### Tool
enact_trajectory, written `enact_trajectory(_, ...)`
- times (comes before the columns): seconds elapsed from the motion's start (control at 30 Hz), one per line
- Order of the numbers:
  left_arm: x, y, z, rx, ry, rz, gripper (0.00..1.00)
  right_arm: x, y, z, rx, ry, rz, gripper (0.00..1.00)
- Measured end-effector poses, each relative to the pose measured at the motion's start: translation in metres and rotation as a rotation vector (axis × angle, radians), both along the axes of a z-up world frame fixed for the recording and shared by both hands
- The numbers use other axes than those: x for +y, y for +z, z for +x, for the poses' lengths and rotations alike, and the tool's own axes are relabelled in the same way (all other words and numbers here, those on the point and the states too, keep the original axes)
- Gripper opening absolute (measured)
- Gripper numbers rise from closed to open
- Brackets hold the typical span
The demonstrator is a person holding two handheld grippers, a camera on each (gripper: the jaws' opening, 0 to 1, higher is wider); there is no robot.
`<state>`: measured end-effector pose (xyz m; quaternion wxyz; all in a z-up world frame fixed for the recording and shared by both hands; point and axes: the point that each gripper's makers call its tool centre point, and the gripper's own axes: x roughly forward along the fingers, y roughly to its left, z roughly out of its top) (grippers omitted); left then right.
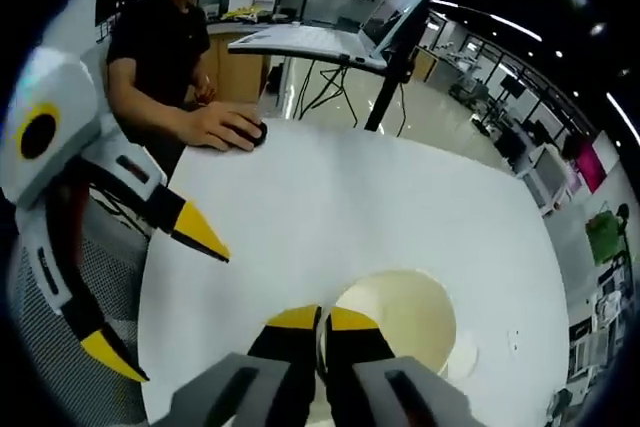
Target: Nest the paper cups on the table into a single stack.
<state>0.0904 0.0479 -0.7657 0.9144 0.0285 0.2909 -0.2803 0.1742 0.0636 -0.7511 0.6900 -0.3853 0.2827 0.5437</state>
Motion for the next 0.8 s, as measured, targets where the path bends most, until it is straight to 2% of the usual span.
enact_trajectory(0.07, 0.000, 0.000, -0.001, 0.004, 0.000, 0.000, 0.67, -0.002, 0.003, 0.004, -0.014, -0.008, 0.009, 0.00)
enact_trajectory(0.17, 0.000, 0.000, 0.000, 0.005, 0.000, 0.000, 0.67, -0.013, 0.023, 0.004, -0.042, -0.027, 0.022, 0.00)
enact_trajectory(0.4, 0.000, -0.002, 0.000, 0.008, -0.001, 0.005, 0.67, -0.037, 0.053, 0.001, -0.081, -0.068, 0.036, 0.00)
enact_trajectory(0.8, -0.002, -0.004, -0.001, 0.011, -0.010, 0.007, 0.67, -0.074, 0.068, -0.010, -0.093, -0.114, 0.017, 0.00)
